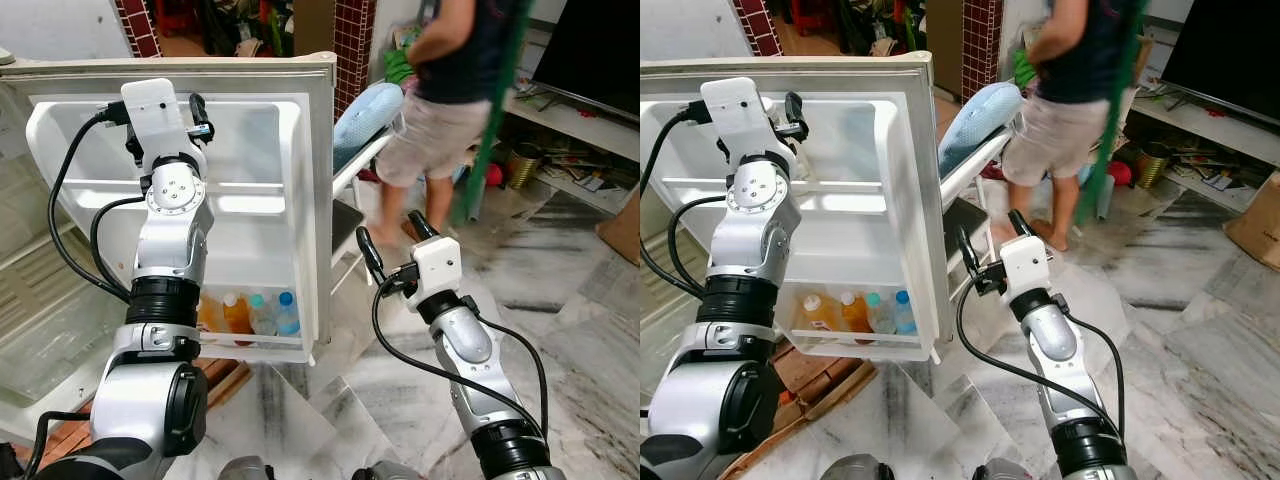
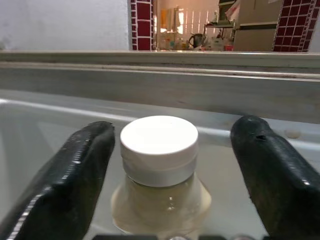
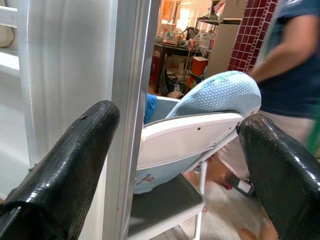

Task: Restocking fridge

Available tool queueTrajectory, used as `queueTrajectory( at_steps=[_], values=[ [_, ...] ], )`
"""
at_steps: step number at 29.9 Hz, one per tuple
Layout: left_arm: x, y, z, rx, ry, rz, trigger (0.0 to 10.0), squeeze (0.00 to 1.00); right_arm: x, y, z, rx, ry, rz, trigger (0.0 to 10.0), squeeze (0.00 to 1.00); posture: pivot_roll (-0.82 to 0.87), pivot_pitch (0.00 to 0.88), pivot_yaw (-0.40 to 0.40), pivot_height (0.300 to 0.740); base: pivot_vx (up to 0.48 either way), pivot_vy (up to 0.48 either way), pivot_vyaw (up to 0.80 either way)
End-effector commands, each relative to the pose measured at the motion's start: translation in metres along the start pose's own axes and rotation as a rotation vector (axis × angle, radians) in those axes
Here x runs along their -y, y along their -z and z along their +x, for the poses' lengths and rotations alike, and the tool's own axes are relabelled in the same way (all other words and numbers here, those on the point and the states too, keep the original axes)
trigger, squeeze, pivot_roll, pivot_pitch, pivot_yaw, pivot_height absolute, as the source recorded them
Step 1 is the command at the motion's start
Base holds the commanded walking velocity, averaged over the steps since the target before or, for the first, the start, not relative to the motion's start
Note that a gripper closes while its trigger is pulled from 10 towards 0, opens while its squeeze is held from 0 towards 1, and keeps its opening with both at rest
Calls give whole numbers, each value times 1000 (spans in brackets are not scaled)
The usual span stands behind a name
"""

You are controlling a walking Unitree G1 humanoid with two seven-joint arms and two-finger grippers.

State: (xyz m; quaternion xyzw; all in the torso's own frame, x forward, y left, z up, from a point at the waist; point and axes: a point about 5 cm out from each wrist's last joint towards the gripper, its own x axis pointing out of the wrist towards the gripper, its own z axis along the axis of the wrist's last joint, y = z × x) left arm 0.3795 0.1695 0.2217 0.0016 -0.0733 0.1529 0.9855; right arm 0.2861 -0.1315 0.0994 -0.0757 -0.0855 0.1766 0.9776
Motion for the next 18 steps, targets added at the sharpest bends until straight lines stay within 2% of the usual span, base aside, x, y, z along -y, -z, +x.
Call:
queueTrajectory(
  at_steps=[1, 5, 9, 11, 12, 14, 15, 16, 18],
  values=[
    [-6, 6, 3, -51, -29, 44, 10000, 1000, -1, -4, 2, 16, -8, -6, 10000, 0, 18, 9, 31, 740, 0, 0, 0],
    [-6, 2, 1, -38, -23, 58, 10000, 1000, -2, -3, 2, 15, -8, -5, 10000, 0, 24, 8, 30, 740, 0, 0, 0],
    [-12, -4, -7, 36, -22, 100, 10000, 1000, -1, -1, 2, 9, -4, -3, 10000, 0, 37, 12, 28, 740, 0, 0, 0],
    [-21, -6, -16, 78, -35, 121, 10000, 1000, -1, 0, 1, 4, -1, 4, 10000, 0, 47, 13, 26, 740, 0, 0, 0],
    [-21, -6, -16, 78, -35, 121, 10000, 1000, -1, 0, 1, 4, -1, 4, 10000, 0, 47, 13, 26, 740, 0, 0, 0],
    [-27, -10, -23, 145, -34, 147, 10000, 1000, -4, 0, 3, -4, -10, 27, 10000, 0, 42, 13, 26, 740, 0, 0, 0],
    [-27, -10, -23, 145, -34, 147, 10000, 1000, -4, 0, 3, -4, -10, 27, 10000, 0, 42, 13, 26, 740, 0, 0, 0],
    [-30, -15, -28, 197, -23, 160, 10000, 1000, -5, 0, 4, -3, -17, 27, 10000, 0, 43, 12, 26, 740, 0, 0, 0],
    [-33, -16, -34, 226, -17, 164, 10000, 1000, -5, 0, 4, -3, -19, 27, 10000, 0, 47, 10, 26, 740, 0, 0, 0]
  ],
)
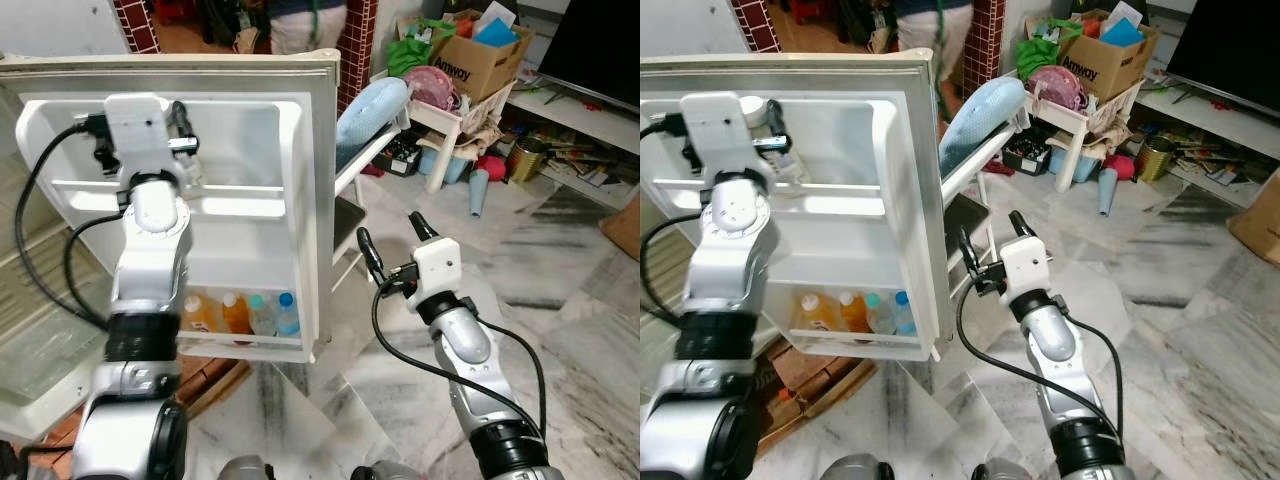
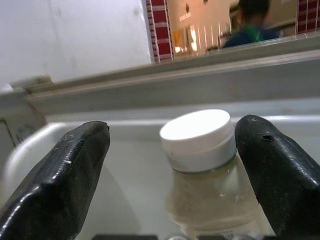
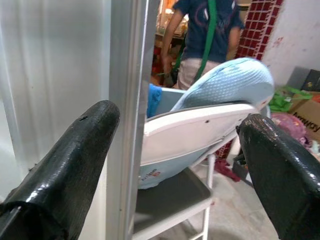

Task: Restocking fridge

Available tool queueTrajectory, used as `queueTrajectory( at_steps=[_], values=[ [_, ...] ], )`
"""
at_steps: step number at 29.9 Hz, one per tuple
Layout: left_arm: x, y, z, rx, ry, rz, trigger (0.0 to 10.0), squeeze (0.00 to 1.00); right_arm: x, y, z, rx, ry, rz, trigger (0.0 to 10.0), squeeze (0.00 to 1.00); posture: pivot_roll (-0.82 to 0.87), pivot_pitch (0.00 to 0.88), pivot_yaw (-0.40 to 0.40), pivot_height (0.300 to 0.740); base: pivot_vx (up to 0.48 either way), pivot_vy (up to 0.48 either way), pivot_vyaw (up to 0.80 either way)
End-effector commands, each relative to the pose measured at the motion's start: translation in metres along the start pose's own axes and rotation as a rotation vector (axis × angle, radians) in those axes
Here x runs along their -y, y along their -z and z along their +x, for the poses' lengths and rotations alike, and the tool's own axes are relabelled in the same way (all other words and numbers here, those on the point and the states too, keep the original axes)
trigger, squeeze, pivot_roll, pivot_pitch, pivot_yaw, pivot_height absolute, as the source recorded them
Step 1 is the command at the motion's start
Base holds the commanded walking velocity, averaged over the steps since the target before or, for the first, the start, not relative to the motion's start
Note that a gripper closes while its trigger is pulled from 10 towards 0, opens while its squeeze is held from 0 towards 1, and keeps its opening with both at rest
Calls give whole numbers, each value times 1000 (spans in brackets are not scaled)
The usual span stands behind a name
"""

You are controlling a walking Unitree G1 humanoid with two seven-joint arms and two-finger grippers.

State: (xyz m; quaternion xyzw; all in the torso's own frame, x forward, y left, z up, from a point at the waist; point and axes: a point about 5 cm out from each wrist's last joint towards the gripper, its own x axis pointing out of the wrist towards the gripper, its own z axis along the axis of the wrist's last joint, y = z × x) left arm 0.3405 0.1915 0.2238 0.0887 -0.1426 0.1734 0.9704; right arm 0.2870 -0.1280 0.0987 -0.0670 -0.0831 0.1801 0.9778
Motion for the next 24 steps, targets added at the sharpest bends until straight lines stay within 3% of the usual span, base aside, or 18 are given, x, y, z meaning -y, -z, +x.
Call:
queueTrajectory(
  at_steps=[1, 6, 7, 14, 19, 22, 23, 24],
  values=[
    [-4, -11, -6, 78, 13, 3, 10000, 1000, -2, -1, 2, -2, -13, 8, 10000, 0, 47, 10, 26, 740, 0, 0, 0],
    [-2, -18, -21, 164, 61, 29, 10000, 1000, -1, 1, 2, -6, -10, 6, 10000, 0, 52, 9, 26, 740, 0, 0, 0],
    [3, -21, -29, 192, 94, 26, 10000, 1000, -2, 2, 3, -8, -10, 6, 10000, 0, 56, 7, 26, 740, 0, 0, 0],
    [10, -22, -45, 198, 129, -9, 10000, 1000, -4, 1, 5, -4, -18, 5, 10000, 0, 67, 0, 21, 740, 0, 0, 0],
    [2, -8, -57, 185, 109, 77, 10000, 1000, -4, 3, 6, -4, -13, 8, 10000, 0, 79, 0, 17, 740, 0, 0, 0],
    [-3, 11, -67, 119, 67, 120, 10000, 1000, -11, 9, 3, -23, -22, 19, 10000, 0, 82, 0, 14, 740, 0, 0, 0],
    [-3, 18, -71, 109, 73, 151, 10000, 318, -13, 9, 3, -23, -25, 23, 10000, 0, 85, 0, 14, 740, 0, 0, 0],
    [-4, 29, -76, 93, 78, 197, 10000, 0, -15, 9, 4, -23, -26, 30, 10000, 0, 86, 0, 13, 740, 0, 0, 0]
  ],
)
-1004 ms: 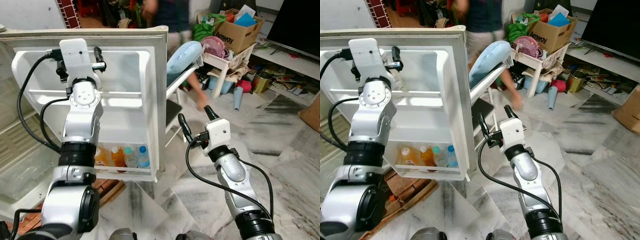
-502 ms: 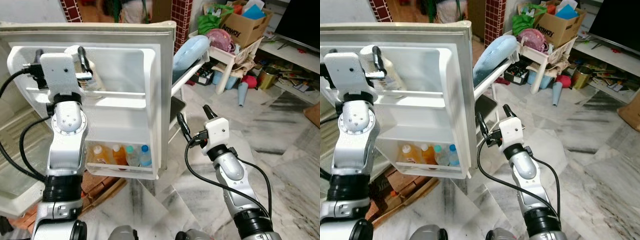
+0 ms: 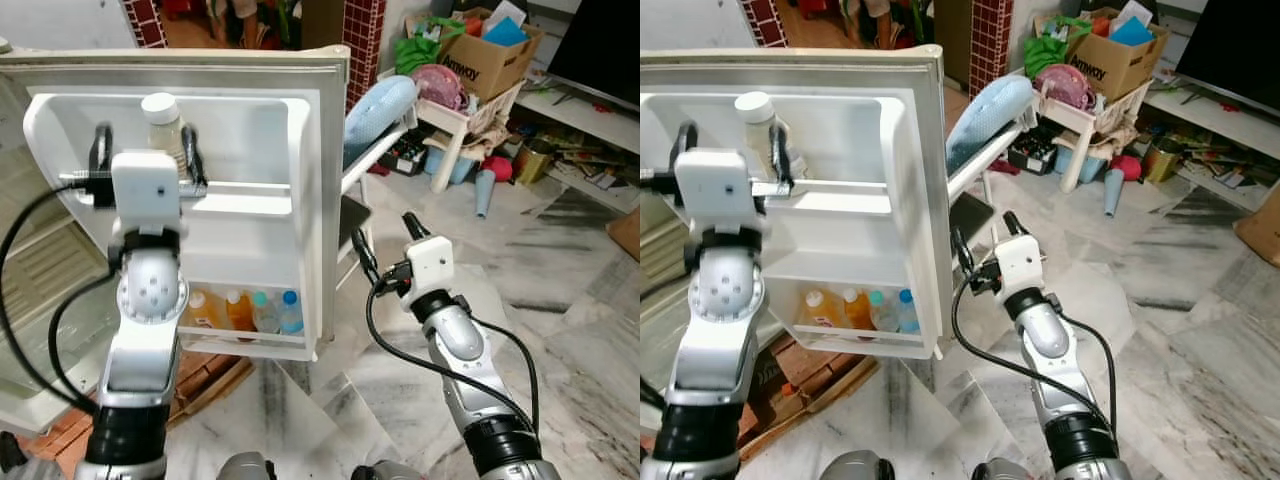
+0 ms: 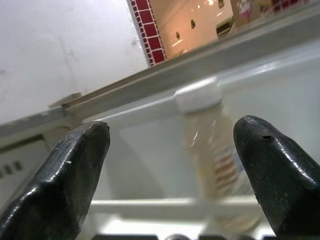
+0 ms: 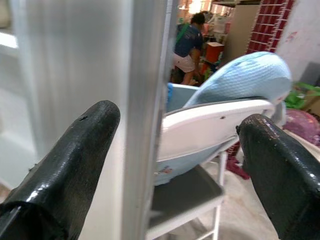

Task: Restocking fridge

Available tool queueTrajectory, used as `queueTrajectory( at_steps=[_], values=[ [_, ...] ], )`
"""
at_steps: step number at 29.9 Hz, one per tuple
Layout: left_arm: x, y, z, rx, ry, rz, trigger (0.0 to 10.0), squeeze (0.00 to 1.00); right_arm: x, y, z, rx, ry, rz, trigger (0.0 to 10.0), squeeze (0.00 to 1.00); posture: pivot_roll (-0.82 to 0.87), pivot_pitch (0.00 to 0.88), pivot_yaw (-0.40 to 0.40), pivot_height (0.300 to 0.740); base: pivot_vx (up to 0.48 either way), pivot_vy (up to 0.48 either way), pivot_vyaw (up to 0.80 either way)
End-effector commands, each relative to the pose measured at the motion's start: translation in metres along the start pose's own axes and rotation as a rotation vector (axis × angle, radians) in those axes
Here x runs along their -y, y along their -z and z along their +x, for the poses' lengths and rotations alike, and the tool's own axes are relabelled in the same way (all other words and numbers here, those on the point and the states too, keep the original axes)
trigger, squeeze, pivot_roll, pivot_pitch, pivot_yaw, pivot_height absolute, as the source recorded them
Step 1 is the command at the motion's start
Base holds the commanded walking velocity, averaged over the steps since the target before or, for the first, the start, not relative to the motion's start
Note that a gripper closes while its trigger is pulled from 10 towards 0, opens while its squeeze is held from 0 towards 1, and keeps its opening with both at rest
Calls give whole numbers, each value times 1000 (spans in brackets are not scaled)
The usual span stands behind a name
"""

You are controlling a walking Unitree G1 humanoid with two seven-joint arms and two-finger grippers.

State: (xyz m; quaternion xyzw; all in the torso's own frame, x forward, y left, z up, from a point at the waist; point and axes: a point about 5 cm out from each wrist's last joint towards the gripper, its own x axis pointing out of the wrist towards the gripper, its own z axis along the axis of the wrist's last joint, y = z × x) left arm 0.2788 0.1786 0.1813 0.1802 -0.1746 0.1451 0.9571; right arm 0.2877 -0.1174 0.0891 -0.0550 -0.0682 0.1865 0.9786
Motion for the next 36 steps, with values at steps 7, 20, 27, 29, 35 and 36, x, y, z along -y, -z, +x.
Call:
queueTrajectory(
  at_steps=[7, 20, 27, 29, 35, 36],
  values=[
    [4, 33, -15, -87, 17, 93, 10000, 0, -3, 1, 4, 0, -2, 15, 10000, 0, 77, 0, 18, 740, 0, 0, 0],
    [19, 59, -31, -147, 78, 109, 10000, 0, 1, 4, 3, -11, 29, 37, 10000, 0, 61, 0, 24, 740, -222, 0, 0],
    [23, 62, -29, -141, 77, 102, 10000, 0, 1, 7, 5, -31, 36, 73, 10000, 0, 66, 0, 18, 740, -250, 0, 0],
    [24, 62, -29, -140, 78, 103, 10000, 0, 1, 6, 5, -29, 41, 77, 10000, 0, 67, 0, 19, 740, -255, 0, 0],
    [25, 78, -39, -198, 132, 84, 10000, 0, 4, 11, 5, -75, 97, 66, 10000, 0, 63, 0, 24, 740, -168, 0, 0],
    [25, 78, -39, -198, 132, 84, 10000, 0, 4, 11, 5, -75, 97, 66, 10000, 0, 63, 0, 24, 740, 0, 0, 0]
  ],
)
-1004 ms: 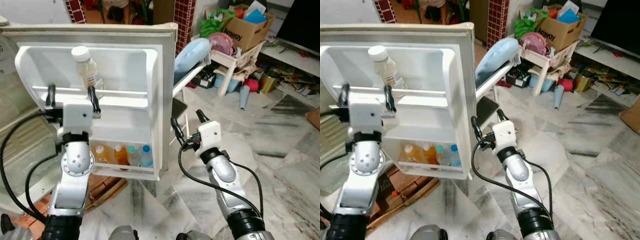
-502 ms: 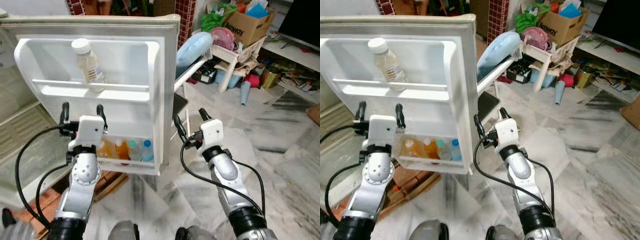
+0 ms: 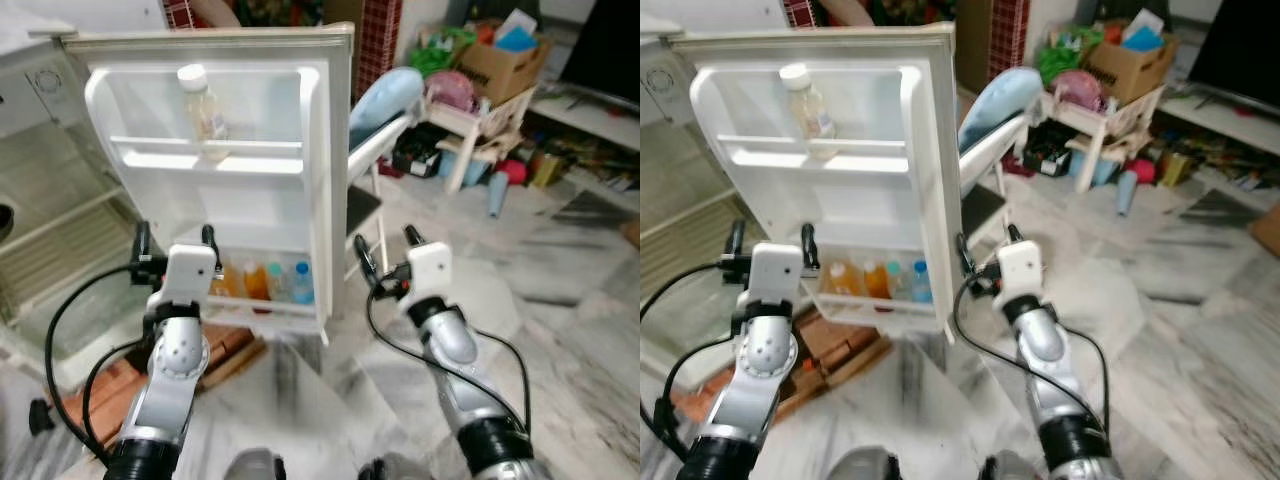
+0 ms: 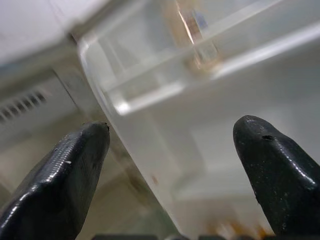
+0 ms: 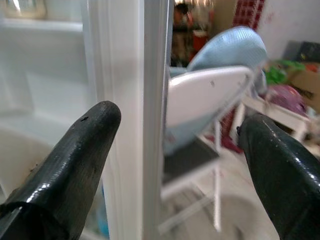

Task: Restocking fridge

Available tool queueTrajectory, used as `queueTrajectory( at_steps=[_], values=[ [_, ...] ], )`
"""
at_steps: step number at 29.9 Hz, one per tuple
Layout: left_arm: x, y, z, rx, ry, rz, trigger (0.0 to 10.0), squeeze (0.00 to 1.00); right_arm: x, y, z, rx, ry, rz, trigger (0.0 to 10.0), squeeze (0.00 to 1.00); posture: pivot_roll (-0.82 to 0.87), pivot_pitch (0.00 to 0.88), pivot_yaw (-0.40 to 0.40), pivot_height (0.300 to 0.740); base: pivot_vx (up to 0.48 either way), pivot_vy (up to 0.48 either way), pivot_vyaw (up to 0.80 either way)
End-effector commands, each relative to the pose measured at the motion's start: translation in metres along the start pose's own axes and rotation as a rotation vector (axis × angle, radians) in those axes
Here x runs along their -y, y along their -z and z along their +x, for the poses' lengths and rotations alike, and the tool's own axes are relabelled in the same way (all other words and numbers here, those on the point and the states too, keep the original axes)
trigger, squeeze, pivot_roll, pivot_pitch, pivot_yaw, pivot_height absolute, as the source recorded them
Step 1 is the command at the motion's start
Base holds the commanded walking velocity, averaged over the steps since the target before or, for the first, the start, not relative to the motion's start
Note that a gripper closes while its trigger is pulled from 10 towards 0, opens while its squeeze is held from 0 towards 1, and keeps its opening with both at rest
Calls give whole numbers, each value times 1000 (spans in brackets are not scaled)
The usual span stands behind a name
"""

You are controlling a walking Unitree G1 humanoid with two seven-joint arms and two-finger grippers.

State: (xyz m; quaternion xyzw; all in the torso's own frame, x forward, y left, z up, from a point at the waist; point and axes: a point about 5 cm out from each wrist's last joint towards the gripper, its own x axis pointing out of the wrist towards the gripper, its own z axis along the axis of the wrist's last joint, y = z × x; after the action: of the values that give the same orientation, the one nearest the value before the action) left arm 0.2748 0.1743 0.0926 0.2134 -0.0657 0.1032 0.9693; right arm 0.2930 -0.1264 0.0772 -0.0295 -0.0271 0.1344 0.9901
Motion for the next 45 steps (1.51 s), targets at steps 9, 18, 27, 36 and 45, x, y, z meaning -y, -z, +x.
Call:
queueTrajectory(
  at_steps=[9, 18, 27, 36, 45],
  values=[
    [3, 16, -7, -67, 89, -80, 10000, 0, -5, -6, 4, 18, -11, -27, 10000, 0, 58, 0, 22, 740, 0, 0, 300],
    [9, 9, -2, -66, 95, -126, 10000, 0, -5, -13, 8, 48, -31, 2, 10000, 0, 52, 0, 22, 740, 0, -430, 784],
    [12, 5, 0, -54, 105, -144, 10000, 0, -5, -18, 10, 64, -49, -8, 10000, 0, 50, 0, 22, 740, 0, -480, 774],
    [14, 7, -3, -70, 108, -145, 10000, 0, -8, -17, 11, 60, -71, 13, 10000, 0, 55, 0, 20, 740, 0, -480, 765],
    [15, 7, -3, -83, 104, -145, 10000, 0, -16, -14, 7, 50, -98, 36, 10000, 0, 53, 0, 24, 740, 0, -449, 743]
  ],
)
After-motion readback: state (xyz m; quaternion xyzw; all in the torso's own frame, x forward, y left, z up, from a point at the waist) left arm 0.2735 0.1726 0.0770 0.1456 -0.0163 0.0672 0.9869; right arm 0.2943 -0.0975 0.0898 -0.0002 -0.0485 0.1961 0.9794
